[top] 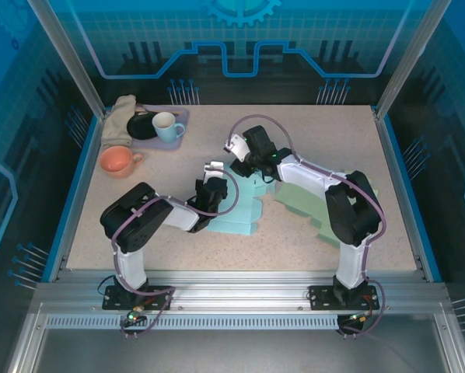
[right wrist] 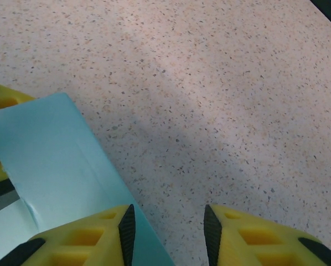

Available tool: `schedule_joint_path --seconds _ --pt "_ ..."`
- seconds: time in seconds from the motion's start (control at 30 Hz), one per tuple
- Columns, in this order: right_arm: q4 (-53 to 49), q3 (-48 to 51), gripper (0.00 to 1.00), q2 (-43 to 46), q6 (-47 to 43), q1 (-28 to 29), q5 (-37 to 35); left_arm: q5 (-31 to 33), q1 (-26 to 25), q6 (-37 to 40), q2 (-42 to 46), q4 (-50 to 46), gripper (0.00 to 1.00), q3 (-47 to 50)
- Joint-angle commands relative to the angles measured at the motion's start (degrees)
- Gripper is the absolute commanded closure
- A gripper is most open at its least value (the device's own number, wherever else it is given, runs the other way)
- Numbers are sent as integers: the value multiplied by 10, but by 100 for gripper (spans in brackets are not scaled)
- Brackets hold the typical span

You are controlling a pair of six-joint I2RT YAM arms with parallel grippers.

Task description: Fold the paper box

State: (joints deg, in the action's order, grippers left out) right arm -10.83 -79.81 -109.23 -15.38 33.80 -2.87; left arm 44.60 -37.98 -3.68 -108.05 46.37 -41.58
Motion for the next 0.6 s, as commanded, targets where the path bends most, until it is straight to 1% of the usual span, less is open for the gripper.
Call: schedule_joint_path --seconds 0.0,0.2,0.47,0.57 --pt "-24 18 60 -34 22 4 -13 68 -12 17 -23 -64 91 -16" --pt "-24 16 61 -39 28 2 -10 36 -12 8 -14 -69 87 -12" --pt "-24 13 61 -45 29 2 -12 -4 -11 0 20 -76 79 -1" --pt "-24 12 61 -47 30 1 -11 -6 -10 -4 37 -82 71 4"
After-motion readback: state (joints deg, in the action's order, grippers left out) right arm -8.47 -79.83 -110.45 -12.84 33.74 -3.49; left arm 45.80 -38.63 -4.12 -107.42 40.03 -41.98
